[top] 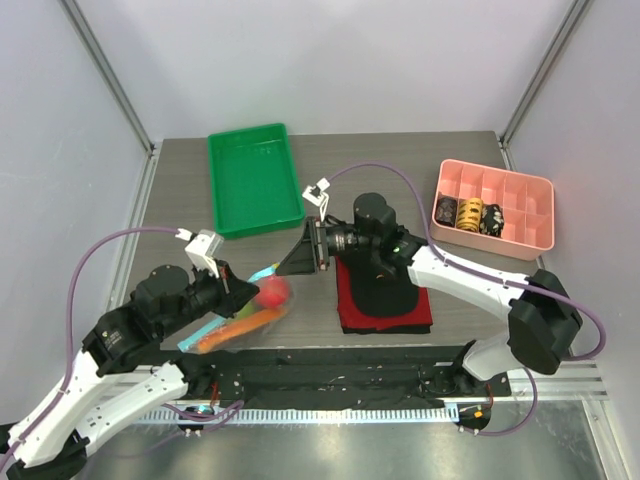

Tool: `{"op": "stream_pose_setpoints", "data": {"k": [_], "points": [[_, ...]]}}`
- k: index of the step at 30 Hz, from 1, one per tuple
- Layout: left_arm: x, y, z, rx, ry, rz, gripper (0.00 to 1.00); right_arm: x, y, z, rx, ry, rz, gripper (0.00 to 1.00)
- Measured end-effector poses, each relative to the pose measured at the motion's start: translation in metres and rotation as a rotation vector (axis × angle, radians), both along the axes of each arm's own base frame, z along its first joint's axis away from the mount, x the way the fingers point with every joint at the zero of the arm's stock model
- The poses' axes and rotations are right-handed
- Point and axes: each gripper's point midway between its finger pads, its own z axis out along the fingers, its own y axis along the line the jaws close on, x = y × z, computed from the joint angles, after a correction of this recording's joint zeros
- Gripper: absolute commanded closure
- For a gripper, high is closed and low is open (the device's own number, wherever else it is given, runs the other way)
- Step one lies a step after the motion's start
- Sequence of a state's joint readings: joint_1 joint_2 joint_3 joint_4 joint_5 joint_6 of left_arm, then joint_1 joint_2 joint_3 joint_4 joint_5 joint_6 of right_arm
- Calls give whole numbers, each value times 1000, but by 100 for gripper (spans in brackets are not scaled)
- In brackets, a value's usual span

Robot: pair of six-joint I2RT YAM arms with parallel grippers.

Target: Open the zip-top bag and remove the fake food

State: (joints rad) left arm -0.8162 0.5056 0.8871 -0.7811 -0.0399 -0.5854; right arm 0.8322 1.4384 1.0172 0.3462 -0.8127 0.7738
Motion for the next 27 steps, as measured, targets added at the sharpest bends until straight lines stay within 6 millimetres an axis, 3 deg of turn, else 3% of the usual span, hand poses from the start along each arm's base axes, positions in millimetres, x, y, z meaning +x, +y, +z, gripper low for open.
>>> {"op": "stream_pose_setpoints", "data": {"k": [2, 3, 4, 9, 11, 12, 15, 20, 23, 27], "points": [[0, 1, 1, -6, 0, 8, 100, -6, 5, -4, 4, 20, 17, 78], [1, 2, 1, -7, -1, 15, 100, -10, 8, -7, 2, 39, 29, 93], [1, 3, 2, -10, -3, 19, 100, -12, 10, -9, -1, 48, 36, 99], [-2, 7, 9, -49, -15, 41, 99, -17, 14, -19, -27, 77, 43, 99], [-4, 10, 12, -70, -19, 46, 79, -14, 14, -18, -36, 72, 38, 99], [-6, 11, 13, -80, -15, 49, 60, -12, 14, -17, -37, 66, 38, 99], [-9, 12, 16, -108, 9, 59, 36, -7, 18, -13, -50, 41, 48, 98], [-9, 10, 43, -151, 26, 75, 36, -3, 22, -24, -102, 38, 80, 98], [-4, 11, 60, -149, 16, 99, 25, -5, 21, -28, -117, 41, 88, 99], [4, 2, 55, -105, 48, 100, 26, -8, 20, -28, -116, 39, 106, 98]]}}
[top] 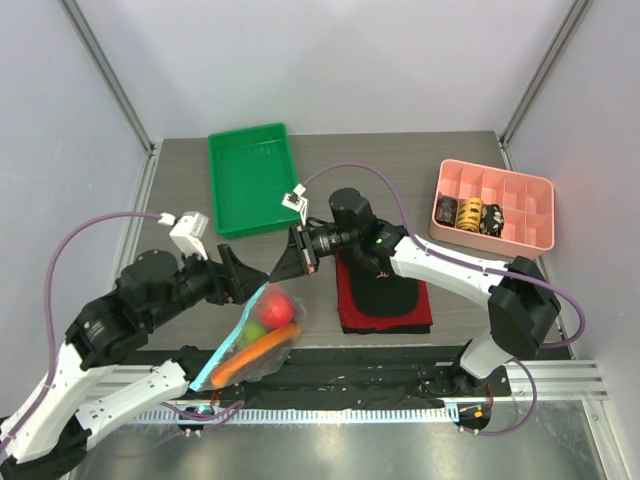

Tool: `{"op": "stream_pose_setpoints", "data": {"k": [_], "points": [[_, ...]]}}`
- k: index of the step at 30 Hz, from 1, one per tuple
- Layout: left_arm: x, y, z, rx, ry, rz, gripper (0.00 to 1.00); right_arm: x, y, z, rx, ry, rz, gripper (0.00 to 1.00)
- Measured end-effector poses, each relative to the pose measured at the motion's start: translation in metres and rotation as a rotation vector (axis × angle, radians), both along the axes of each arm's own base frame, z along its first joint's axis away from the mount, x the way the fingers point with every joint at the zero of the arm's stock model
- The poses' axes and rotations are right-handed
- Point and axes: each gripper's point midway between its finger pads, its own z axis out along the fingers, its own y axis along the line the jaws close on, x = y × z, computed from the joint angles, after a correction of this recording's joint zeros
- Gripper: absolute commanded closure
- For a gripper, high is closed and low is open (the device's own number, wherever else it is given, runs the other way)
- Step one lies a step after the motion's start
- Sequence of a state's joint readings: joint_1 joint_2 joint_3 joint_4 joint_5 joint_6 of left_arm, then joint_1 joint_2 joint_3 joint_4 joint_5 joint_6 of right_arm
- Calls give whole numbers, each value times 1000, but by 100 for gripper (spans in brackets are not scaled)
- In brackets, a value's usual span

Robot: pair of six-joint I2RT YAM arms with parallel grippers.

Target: Open the zip-top bag and remove the fake food

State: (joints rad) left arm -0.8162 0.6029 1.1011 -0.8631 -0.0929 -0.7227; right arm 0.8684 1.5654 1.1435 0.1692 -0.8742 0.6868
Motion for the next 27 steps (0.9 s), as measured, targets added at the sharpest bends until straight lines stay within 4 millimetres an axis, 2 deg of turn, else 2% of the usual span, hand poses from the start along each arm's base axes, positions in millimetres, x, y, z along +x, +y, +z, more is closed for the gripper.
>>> {"op": "stream_pose_setpoints", "data": {"k": [5, 15, 17, 20, 22, 27], "points": [[5, -13, -22, 64, 78, -28, 37, 0, 1, 4, -3, -4, 14, 99], [7, -18, -32, 83, 112, -34, 58, 9, 0, 2, -21, -17, -25, 99], [9, -20, -35, 94, 121, -33, 58, 14, -2, 2, -23, -18, -37, 99], [14, -22, -42, 117, 141, -21, 48, 21, -5, 1, -29, -16, -58, 98], [18, -20, -44, 122, 151, 6, 46, 29, -9, -1, -34, -16, -82, 98], [33, -11, -46, 129, 158, 104, 41, 61, -25, -4, -45, -22, -163, 98]]}}
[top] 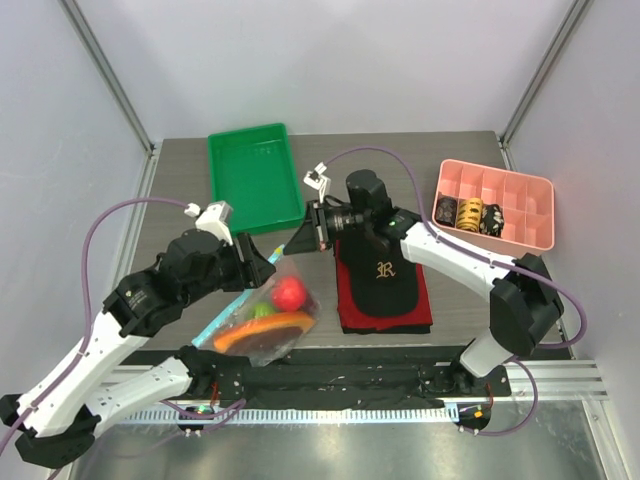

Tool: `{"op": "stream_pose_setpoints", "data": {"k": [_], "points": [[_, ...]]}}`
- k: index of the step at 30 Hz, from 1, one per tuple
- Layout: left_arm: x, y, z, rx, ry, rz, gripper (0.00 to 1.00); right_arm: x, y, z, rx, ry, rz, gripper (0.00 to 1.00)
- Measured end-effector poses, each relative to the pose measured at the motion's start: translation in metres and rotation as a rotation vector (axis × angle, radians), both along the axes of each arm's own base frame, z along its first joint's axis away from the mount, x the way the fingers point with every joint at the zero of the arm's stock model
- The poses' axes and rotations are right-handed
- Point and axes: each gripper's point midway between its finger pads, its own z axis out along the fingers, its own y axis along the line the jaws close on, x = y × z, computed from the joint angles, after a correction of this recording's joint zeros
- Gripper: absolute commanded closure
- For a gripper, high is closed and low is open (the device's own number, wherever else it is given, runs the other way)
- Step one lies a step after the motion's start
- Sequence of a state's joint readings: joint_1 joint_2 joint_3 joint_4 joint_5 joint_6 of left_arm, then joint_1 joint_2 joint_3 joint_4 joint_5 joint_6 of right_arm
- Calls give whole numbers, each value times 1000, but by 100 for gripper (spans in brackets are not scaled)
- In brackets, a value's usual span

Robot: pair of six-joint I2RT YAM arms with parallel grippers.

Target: Open the zip-top bag and remove the fake food

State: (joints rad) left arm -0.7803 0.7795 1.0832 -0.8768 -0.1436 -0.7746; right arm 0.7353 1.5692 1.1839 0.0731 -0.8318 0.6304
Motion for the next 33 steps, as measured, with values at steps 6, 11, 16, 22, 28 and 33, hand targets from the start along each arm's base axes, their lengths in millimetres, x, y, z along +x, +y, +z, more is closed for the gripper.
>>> {"op": "stream_pose_setpoints", "data": {"k": [6, 11, 16, 22, 28, 33], "points": [[14, 0, 17, -9, -26, 44, 42, 20, -11, 2, -11, -18, -31, 99], [39, -3, 17, -42, 10, 44, 49, 15, -11, 3, -3, -32, 3, 99], [63, -7, 2, -128, 90, -2, 47, 12, -12, 4, 1, -33, 22, 98], [56, -33, 10, -255, 94, -180, 54, 10, -12, 5, 5, -31, 32, 98], [47, -43, 10, -300, 91, -269, 65, 10, -11, 4, 7, -28, 39, 99], [47, -43, 4, -299, 96, -273, 72, 8, -11, 4, 9, -23, 45, 99]]}}
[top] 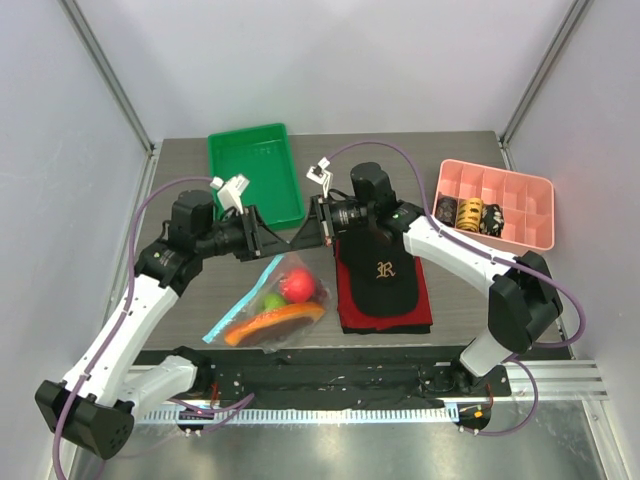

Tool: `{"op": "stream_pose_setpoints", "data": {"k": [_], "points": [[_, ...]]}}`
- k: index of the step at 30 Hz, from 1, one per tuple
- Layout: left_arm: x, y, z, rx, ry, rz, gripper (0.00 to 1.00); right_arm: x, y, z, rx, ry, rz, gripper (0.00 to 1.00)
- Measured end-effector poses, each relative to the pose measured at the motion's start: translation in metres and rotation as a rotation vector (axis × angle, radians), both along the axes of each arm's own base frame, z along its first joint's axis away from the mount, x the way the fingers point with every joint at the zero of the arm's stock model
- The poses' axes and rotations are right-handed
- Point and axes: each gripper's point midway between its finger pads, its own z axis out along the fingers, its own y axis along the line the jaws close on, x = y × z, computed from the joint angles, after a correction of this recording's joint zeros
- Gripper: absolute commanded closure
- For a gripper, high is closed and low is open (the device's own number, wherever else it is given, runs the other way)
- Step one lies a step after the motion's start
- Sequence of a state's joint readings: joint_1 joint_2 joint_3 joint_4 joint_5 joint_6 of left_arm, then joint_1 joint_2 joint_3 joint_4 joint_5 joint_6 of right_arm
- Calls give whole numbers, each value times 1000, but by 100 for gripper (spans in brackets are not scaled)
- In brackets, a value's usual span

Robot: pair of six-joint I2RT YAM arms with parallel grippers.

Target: Open the zip-top bag and remove the fake food

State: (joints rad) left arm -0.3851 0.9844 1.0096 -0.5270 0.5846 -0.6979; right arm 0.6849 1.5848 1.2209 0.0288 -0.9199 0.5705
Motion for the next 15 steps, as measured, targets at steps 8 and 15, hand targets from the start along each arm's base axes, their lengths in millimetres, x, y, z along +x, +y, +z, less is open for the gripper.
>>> {"op": "stream_pose_setpoints", "data": {"k": [8, 15], "points": [[0, 3, -4, 23, -7, 6, 91, -1, 0, 1, 2, 8, 5, 99], [4, 8, -7, 61, -35, 20, 100, 4, 2, 1, 2, 36, -34, 99]]}}
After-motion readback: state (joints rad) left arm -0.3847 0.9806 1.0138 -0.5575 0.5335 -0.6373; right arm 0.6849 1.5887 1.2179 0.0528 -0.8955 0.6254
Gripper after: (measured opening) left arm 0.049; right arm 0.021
